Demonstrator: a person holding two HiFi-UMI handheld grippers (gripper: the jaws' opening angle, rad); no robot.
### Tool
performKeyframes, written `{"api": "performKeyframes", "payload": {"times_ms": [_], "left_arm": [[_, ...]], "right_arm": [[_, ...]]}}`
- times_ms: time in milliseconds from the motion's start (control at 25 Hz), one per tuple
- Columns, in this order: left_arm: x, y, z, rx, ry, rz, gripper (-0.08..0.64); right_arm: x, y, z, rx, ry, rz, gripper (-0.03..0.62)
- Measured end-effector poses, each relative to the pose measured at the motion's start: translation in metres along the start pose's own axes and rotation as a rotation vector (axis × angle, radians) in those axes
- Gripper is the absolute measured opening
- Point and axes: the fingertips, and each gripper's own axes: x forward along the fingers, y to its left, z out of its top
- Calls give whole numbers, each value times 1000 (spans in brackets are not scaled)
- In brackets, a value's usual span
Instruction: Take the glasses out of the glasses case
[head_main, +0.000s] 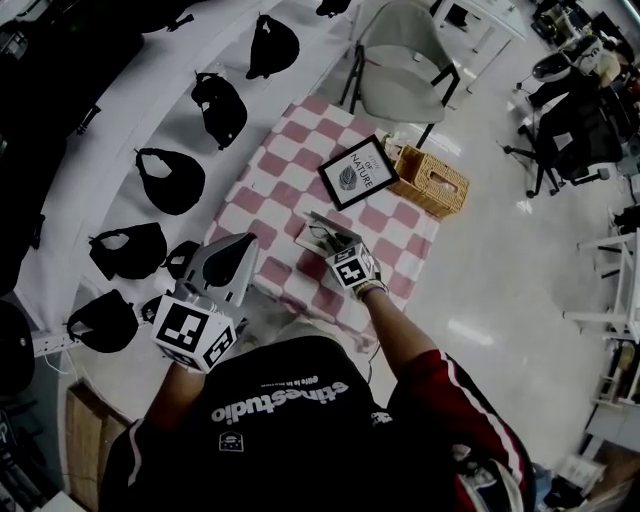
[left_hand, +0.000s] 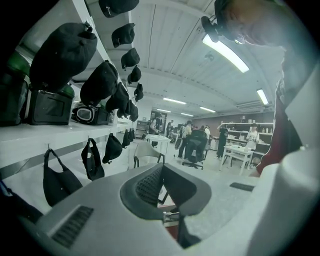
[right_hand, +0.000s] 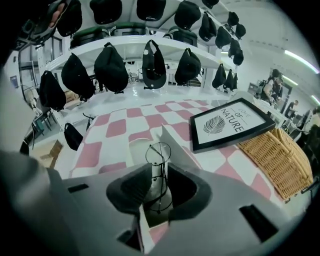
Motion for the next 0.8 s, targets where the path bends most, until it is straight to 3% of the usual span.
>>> {"api": "performKeyframes", "payload": {"times_ms": [520, 800], "left_arm": [[-8, 31, 4, -7, -6, 75, 5], [-7, 31, 7, -8, -8, 73, 5]], "right_arm": [[26, -3, -6, -61, 70, 44, 69], [27, -5, -8, -56, 85, 77, 37]]}}
